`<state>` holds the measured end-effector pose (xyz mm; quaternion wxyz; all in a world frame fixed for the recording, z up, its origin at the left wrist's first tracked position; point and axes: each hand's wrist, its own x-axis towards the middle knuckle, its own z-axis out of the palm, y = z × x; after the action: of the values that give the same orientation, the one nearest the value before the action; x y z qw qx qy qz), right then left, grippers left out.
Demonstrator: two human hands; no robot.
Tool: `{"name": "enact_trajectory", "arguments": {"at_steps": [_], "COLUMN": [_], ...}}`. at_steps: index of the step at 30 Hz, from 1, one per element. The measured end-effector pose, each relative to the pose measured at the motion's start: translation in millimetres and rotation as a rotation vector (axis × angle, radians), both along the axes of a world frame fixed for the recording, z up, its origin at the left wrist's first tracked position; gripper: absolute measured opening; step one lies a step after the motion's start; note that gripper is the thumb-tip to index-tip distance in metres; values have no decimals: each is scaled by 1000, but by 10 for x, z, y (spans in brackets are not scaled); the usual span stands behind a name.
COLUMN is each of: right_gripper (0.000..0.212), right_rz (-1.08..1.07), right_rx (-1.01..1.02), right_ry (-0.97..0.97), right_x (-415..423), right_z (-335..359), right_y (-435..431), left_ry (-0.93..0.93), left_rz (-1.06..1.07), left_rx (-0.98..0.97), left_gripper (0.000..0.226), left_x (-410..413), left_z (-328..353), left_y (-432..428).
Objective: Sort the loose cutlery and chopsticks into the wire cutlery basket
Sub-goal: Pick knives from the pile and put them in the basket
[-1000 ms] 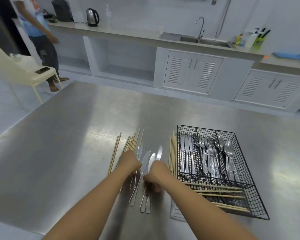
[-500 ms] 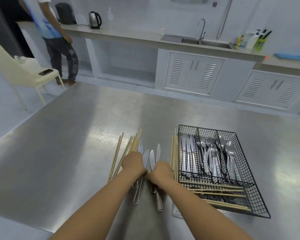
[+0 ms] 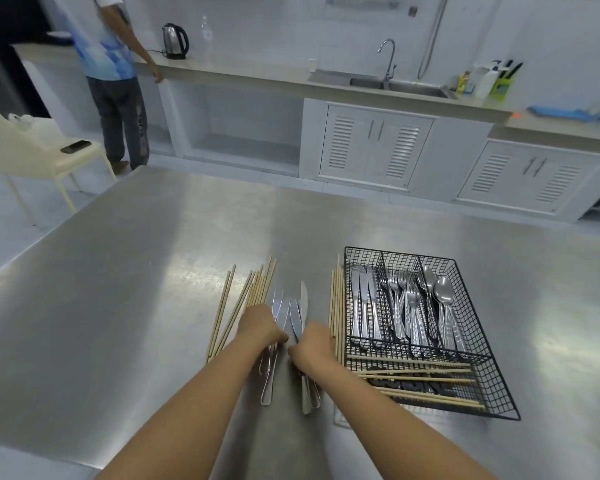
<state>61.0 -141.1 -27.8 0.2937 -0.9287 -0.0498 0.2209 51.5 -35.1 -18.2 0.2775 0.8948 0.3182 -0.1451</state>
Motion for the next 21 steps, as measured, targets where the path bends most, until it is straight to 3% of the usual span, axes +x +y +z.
{"name": "enact_trajectory", "arguments": {"at_steps": [5, 7, 10, 14, 16, 18, 21], "right_gripper": [9, 21, 41, 42, 40, 36, 40], "right_rz": [-23, -64, -154, -296, -347, -350, -370], "right_rx": [-22, 29, 202, 566, 764, 881, 890], "right_ry": [55, 83, 149, 357, 444, 476, 450], "right_x": [75, 124, 190, 281, 397, 548, 793], "right_z": [-6, -7, -6, 164, 326, 527, 726], "right_y": [-63, -95, -128, -213, -312, -458, -701], "left_ry": [14, 26, 41, 46, 34, 40, 13], "left_rz": [-22, -35, -52, -56, -129, -204, -212], "left_rx": [20, 35, 32, 29, 122, 247, 288], "left_gripper": [38, 38, 36, 30, 21, 50, 71], "left_x": [-4, -7, -7, 14, 40, 85, 151], "left_z": [18, 47, 54, 57, 86, 70, -46], "left_y": [-32, -35, 0, -9, -77, -159, -189]}}
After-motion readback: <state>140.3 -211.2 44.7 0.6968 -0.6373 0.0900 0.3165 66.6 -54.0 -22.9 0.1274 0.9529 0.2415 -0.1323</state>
